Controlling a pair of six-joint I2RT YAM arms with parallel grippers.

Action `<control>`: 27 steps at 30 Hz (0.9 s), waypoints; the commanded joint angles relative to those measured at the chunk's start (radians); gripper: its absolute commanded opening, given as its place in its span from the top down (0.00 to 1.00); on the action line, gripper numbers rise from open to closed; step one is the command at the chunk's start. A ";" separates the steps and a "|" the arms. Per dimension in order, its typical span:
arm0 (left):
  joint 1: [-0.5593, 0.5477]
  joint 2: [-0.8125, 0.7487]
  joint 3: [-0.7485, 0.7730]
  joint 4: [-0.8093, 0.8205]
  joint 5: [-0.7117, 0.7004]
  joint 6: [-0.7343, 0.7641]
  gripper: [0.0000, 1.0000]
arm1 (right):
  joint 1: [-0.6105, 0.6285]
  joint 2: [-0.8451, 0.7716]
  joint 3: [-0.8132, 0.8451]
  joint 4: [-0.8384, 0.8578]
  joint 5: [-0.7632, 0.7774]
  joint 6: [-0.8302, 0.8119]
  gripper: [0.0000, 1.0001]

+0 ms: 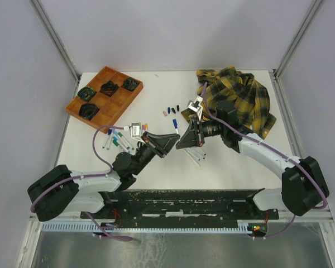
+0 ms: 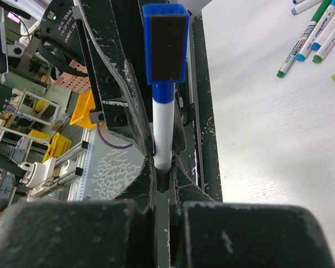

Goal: Open the pen caps
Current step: Pick up the pen from the center of the board, then open the pen cap from the pen.

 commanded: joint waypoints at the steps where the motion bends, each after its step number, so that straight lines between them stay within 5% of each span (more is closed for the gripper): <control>1: -0.005 -0.047 0.018 -0.017 -0.042 0.058 0.69 | 0.003 -0.006 0.061 -0.062 0.003 -0.064 1.00; 7: 0.017 -0.196 0.022 -0.210 -0.082 0.068 0.35 | 0.004 -0.005 0.092 -0.173 -0.012 -0.157 1.00; 11: 0.111 -0.260 0.080 -0.393 0.042 0.036 0.28 | 0.003 -0.008 0.111 -0.244 -0.020 -0.213 1.00; 16: 0.233 -0.223 0.150 -0.420 0.305 -0.046 0.28 | 0.004 -0.007 0.127 -0.300 -0.034 -0.266 1.00; 22: 0.241 -0.150 0.219 -0.421 0.400 -0.054 0.32 | 0.003 0.004 0.144 -0.356 -0.039 -0.309 1.00; 26: 0.243 -0.120 0.246 -0.426 0.417 -0.052 0.45 | 0.005 0.015 0.157 -0.386 -0.048 -0.332 1.00; 27: 0.244 -0.108 0.255 -0.431 0.425 -0.050 0.58 | 0.006 0.018 0.166 -0.418 -0.051 -0.355 1.00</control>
